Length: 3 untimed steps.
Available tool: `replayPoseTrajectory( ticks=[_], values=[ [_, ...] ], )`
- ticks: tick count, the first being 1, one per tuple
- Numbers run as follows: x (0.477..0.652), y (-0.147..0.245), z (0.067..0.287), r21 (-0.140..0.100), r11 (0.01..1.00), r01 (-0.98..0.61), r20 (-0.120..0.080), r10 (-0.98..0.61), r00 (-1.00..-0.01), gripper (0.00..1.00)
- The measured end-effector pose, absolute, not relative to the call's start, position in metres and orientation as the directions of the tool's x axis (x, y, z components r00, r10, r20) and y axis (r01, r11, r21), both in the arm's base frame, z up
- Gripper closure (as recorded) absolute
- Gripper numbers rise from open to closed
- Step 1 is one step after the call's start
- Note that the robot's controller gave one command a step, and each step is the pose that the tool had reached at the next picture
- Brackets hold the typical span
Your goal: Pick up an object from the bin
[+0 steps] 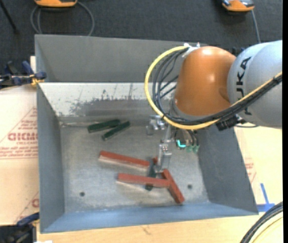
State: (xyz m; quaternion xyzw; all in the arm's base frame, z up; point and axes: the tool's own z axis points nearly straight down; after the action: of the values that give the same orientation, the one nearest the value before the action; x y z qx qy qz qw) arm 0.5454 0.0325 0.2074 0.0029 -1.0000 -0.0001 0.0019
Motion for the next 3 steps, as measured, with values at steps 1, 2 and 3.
replayPoseTrajectory(
  ticks=[1,2,3],
  values=[
    [0.545,0.049,0.072,0.001,0.951,-0.308,0.001,-0.308,-0.951,0.0],
    [0.549,0.049,0.078,-0.001,0.953,-0.304,-0.014,-0.304,-0.953,1.0],
    [0.536,0.054,0.209,-0.004,0.917,-0.399,-0.011,-0.399,-0.917,1.0]
  ],
)
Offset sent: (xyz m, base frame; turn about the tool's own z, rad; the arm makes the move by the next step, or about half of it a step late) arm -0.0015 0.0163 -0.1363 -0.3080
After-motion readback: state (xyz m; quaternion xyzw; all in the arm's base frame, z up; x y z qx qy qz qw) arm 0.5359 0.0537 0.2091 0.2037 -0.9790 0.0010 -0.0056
